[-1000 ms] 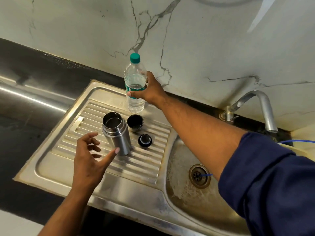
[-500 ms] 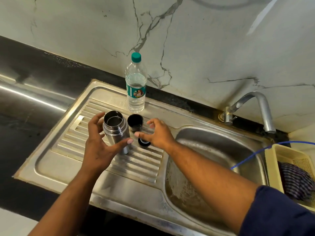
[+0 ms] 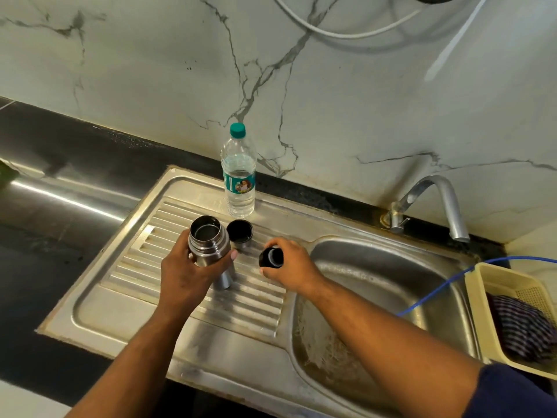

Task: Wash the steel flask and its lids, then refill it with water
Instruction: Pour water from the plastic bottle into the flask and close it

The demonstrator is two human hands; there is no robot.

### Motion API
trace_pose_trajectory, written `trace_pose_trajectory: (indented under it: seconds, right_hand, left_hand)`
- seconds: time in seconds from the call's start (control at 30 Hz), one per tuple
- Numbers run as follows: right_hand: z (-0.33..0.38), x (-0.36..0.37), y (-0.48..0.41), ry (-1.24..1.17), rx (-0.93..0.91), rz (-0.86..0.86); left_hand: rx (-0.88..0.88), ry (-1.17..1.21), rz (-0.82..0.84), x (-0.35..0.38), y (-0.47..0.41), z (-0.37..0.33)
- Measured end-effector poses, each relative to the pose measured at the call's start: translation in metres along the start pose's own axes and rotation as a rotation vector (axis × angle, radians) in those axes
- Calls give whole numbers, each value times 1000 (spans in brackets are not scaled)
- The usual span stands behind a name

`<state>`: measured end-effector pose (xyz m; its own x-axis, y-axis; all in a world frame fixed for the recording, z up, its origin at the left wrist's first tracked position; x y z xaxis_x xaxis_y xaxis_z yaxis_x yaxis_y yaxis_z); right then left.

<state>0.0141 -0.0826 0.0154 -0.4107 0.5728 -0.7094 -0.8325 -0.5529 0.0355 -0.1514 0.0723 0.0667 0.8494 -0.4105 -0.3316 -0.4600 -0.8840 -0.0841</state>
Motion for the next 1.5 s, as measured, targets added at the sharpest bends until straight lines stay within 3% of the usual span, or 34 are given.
trace_pose_trajectory:
  seconds: [0.23,0.5,0.63,0.87,1.3,1.5]
  right_hand:
    - [3,-78,36,-264,174,-53]
    - [44,-144,57,-554,101,-203]
    - [72,-158,59,-641,-1,-121]
    - [108,-150,54,-424,-206,-30]
    - [122,-137,53,-66,-371,68]
    - [135,-143,43,252,-515,281]
  left_hand:
    - [48,17,84,18,23,-12]
    - [107,30,170,47,47,-23]
    - [119,40,181,53,52,-21]
    - [128,3,185,53,55,-25]
    - [143,-30,185,51,55,-31]
    - [146,-49,209,53,54,-34]
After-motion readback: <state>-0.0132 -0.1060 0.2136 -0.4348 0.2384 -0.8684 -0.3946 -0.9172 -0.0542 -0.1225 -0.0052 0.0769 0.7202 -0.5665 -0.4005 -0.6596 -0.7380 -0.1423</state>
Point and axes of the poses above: each hand's wrist, its own y-axis away from the middle knuckle, its own x-axis out of the palm, z = x × y, the point moved 3 cm from there along -y, towards the middle knuckle, and after that the axes turned 15 degrees about -z, right-handed, at the moved point
